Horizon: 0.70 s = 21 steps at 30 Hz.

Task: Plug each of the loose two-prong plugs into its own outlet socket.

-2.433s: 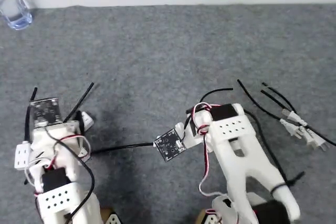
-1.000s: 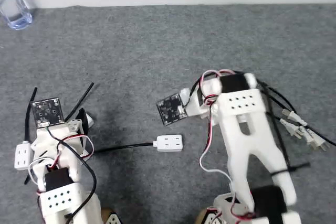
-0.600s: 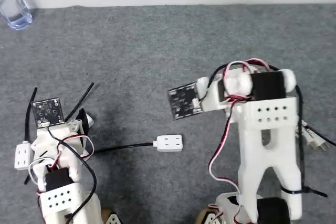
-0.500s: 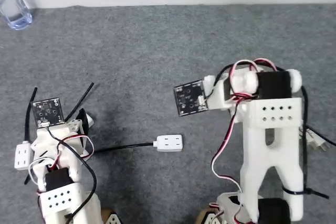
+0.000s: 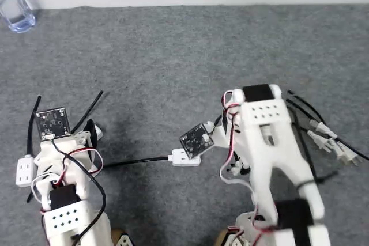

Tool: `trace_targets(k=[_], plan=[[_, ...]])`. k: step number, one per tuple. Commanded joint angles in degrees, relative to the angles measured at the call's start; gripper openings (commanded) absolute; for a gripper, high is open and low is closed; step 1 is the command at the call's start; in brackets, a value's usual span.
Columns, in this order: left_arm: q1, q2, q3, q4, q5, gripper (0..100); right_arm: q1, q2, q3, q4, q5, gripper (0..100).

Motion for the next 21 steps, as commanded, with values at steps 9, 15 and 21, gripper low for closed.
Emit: trace_targets(k=[9, 15, 21], plan=[[0.4, -0.1, -0.2, -1.3, 0.4, 23, 2.2, 22.3, -4.7, -18.1, 0.8, 1.0], [0.5, -0.1, -0.2, -1.4, 0.4, 23, 0.0, 31.6, -14.9, -18.4, -2.9, 1.7], [0.5, -0.1, -0.2, -1.4, 0.4, 23, -0.3, 34.8, -23.0, -17.9, -11.7, 19.8]])
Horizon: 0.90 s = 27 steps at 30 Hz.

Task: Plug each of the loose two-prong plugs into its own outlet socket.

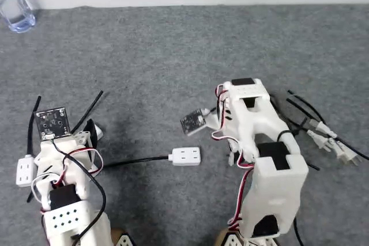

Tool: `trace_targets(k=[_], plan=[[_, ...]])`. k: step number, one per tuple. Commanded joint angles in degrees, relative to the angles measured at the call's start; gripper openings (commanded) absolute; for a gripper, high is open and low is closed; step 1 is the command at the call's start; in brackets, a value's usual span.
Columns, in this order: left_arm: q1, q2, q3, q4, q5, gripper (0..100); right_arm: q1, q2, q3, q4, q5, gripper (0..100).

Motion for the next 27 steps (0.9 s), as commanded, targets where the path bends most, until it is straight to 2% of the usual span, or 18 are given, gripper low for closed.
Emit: trace_targets(k=[1, 9, 14, 20, 23, 27], plan=[[0.5, -0.1, -0.2, -1.4, 0.4, 23, -1.3, 0.5, -8.2, -1.6, -3.7, 22.4], [0.5, -0.1, -0.2, -1.4, 0.4, 23, -2.3, -5.8, -10.6, 7.4, -4.0, 19.8], [0.5, -0.1, -0.2, -1.4, 0.4, 23, -2.2, -8.6, -7.0, 11.2, -4.3, 19.8], [0.6, -0.1, -0.2, -1.4, 0.4, 23, -2.2, -20.8, -1.0, 14.6, -5.0, 19.9], [0.6, -0.1, -0.2, -1.4, 0.4, 23, -1.5, -26.8, 6.7, 10.4, -9.1, 19.9], [0.6, -0.1, -0.2, -1.3, 0.4, 23, 1.9, -33.5, 21.6, -8.4, -20.7, 20.2]])
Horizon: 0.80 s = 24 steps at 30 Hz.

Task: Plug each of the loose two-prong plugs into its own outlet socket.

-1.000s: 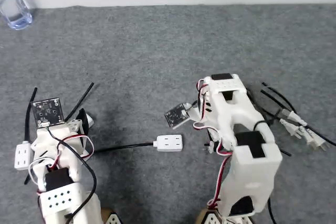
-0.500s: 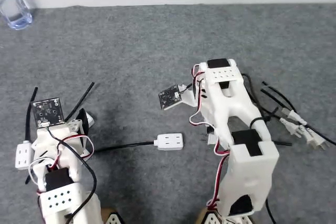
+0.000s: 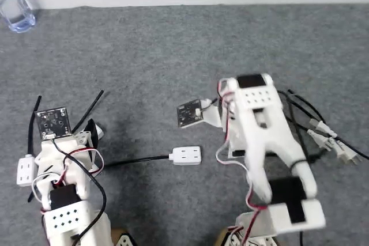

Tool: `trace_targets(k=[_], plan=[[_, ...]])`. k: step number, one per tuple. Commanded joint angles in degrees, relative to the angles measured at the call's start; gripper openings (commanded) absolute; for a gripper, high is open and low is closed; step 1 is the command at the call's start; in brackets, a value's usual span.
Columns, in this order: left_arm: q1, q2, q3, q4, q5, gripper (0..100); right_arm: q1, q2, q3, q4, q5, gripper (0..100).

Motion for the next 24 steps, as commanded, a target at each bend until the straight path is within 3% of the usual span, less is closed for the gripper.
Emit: trace_targets(k=[1, 5, 8, 19, 24], plan=[[0.3, -0.1, -0.2, -1.3, 0.4, 23, 3.6, -7.3, 12.2, -17.8, -8.9, 20.2], [0.3, -0.1, -0.2, -1.3, 0.4, 23, 4.7, -10.0, 25.3, -32.1, -9.3, 20.2], [0.3, -0.1, -0.2, -1.3, 0.4, 23, 4.6, -10.1, 28.7, -36.6, -9.1, 20.2], [3.2, -0.1, 0.6, -1.4, -2.4, 23, 4.6, -10.7, 28.8, -36.9, -6.1, 20.2], [3.2, -0.1, 0.6, -1.4, -2.4, 23, 4.3, -10.7, 27.2, -32.3, -6.2, 20.2]])
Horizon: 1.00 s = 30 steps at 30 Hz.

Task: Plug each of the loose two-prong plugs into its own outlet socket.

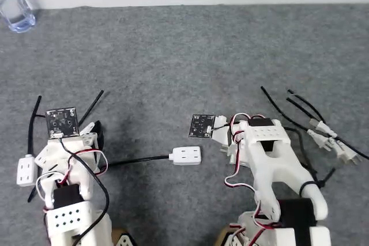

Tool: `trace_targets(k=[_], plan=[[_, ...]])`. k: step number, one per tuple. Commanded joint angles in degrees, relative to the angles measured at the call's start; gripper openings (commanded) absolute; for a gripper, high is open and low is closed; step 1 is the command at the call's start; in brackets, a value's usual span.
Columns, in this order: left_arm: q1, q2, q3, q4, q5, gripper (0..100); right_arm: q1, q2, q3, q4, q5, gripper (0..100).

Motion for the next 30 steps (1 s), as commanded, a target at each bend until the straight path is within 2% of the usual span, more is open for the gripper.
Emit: trace_targets(k=[1, 8, 18, 24, 30], plan=[[0.4, -0.1, -0.3, -1.4, -0.4, 23, -0.3, -2.5, -2.7, 4.0, 0.4, 20.0], [0.3, -0.1, -0.3, -1.4, -0.4, 23, -1.8, -2.6, -9.7, 15.4, 0.4, 19.9], [0.3, -0.1, -0.3, -1.3, -0.4, 23, -2.4, -3.2, -9.5, 20.4, 0.4, 19.8], [0.3, -0.1, -0.3, -1.4, -0.4, 23, -7.6, -13.3, -9.5, 29.1, 0.4, 19.7], [0.2, -0.1, -0.3, -1.3, -0.4, 23, -7.9, -20.8, -6.7, 31.3, 0.6, 18.3]])
